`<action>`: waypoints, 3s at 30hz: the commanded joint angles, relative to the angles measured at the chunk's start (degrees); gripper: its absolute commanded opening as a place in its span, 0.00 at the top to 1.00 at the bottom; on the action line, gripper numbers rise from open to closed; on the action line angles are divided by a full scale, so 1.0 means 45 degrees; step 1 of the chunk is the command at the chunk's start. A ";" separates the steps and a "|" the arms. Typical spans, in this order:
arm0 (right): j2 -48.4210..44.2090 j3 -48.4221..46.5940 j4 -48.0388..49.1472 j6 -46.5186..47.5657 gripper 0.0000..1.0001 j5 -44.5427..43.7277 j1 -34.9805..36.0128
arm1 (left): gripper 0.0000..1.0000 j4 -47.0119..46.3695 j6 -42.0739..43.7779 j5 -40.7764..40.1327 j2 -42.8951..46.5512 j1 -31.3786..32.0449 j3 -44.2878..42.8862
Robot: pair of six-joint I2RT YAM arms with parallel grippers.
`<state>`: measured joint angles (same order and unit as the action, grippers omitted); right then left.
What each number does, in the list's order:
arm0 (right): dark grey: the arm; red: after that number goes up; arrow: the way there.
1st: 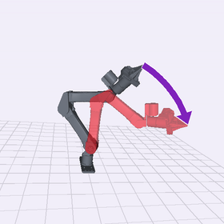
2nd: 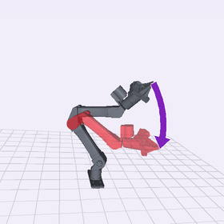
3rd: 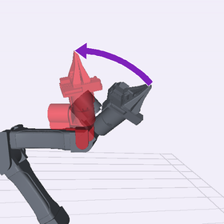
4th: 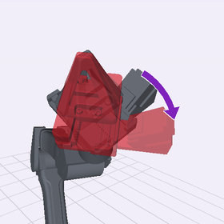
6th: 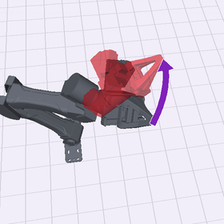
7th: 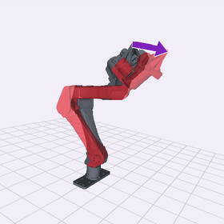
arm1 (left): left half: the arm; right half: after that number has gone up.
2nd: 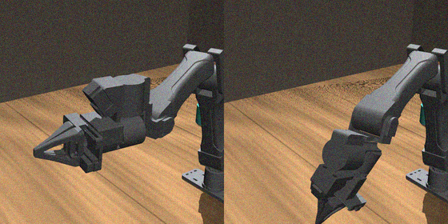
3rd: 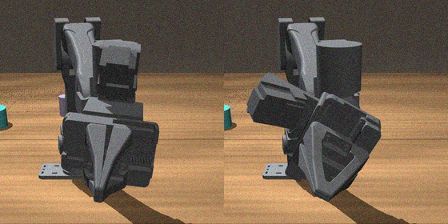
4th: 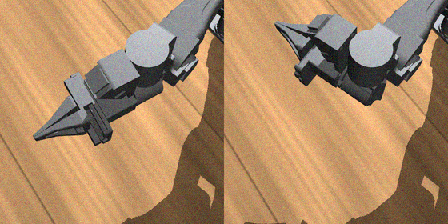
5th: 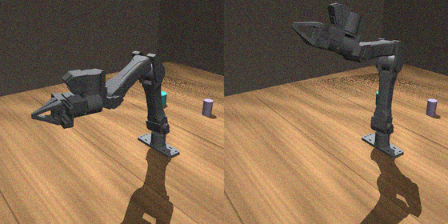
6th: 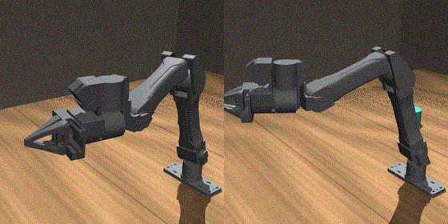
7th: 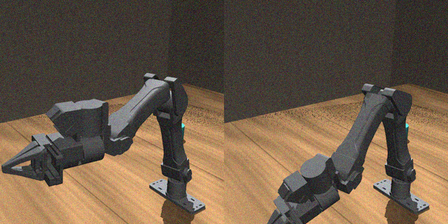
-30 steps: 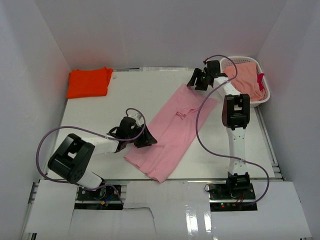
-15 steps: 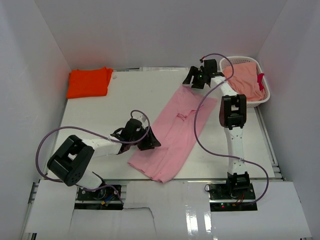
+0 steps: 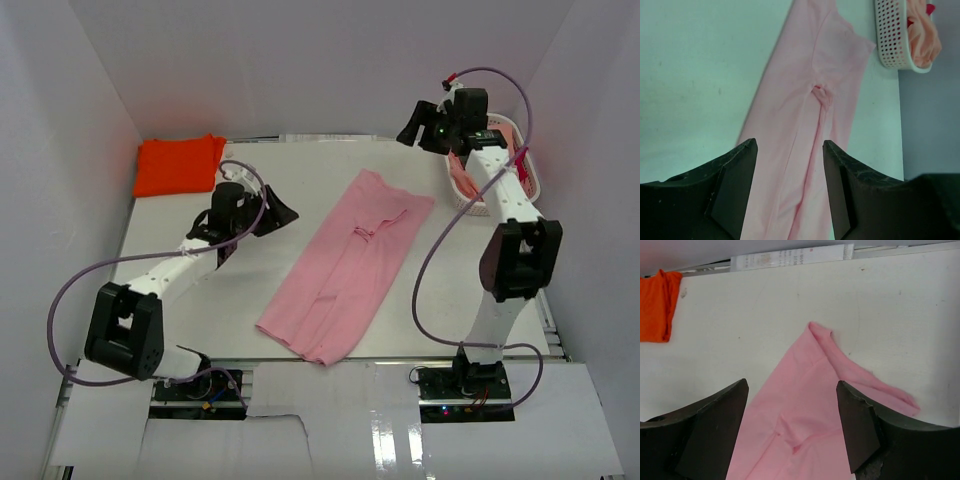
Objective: Fold and stack the t-shirts
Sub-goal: Rotate the tshirt 90 degrees
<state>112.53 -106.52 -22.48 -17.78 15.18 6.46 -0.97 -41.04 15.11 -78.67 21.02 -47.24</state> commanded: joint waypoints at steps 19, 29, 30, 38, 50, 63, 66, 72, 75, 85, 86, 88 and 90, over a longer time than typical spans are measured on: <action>-0.4754 0.9902 0.2124 -0.0521 0.23 -0.0385 0.0010 | 0.38 -0.1366 0.2576 0.9003 -1.0228 0.0622 -1.0241; -0.2410 0.8887 0.2807 -0.0873 0.24 -0.0503 -0.0049 | 0.38 -0.0429 0.2498 1.0625 -1.2728 0.1208 -1.3130; -0.2177 0.8731 0.2847 -0.0912 0.24 -0.0502 -0.0068 | 0.38 -0.0196 0.2498 1.0742 -1.2925 0.1228 -1.3386; -0.1745 0.8300 0.2925 -0.0932 0.24 -0.0424 -0.0088 | 0.37 0.0665 0.2615 1.0919 -1.4352 0.1306 -1.4813; -0.1179 0.8105 0.2964 -0.0932 0.24 -0.0697 -0.0126 | 0.36 0.1465 0.3278 0.9925 -1.4665 0.1306 -1.5009; -0.0281 0.7617 0.2964 -0.0893 0.24 -0.0697 -0.0107 | 0.34 0.3555 0.4607 0.7893 -1.4919 0.1287 -1.5595; -0.0144 0.7578 0.3003 -0.0912 0.23 -0.0697 -0.0107 | 0.34 0.3712 0.4685 0.7638 -1.4958 0.1287 -1.5478; 0.0364 0.6992 0.2965 -0.0912 0.23 -0.0425 -0.0107 | 0.34 0.3810 0.4803 0.6916 -1.4822 0.1248 -1.5030; 0.0812 0.6409 0.2868 -0.0912 0.23 -0.0269 -0.0107 | 0.33 0.3810 0.4608 0.6603 -1.4802 0.1151 -1.4873; 0.2687 0.3556 0.2242 -0.0678 0.23 0.0396 0.0010 | 0.33 0.1780 0.2948 0.5626 -1.3709 0.0370 -1.2101; 0.2940 0.3341 0.2048 -0.0658 0.23 0.0396 0.0010 | 0.33 0.1508 0.2851 0.5510 -1.3515 0.0272 -1.1867; 0.3234 0.2602 0.1852 -0.0600 0.23 0.0513 0.0010 | 0.32 0.1136 0.2655 0.5217 -1.3299 0.0077 -1.1261; 0.3664 0.2111 0.1578 -0.0522 0.22 0.0707 0.0030 | 0.32 0.0901 0.2557 0.4963 -1.2930 -0.0021 -1.0638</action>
<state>126.52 -93.43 -12.23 -21.85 17.91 6.63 1.30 -29.32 45.95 -138.58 22.79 -100.12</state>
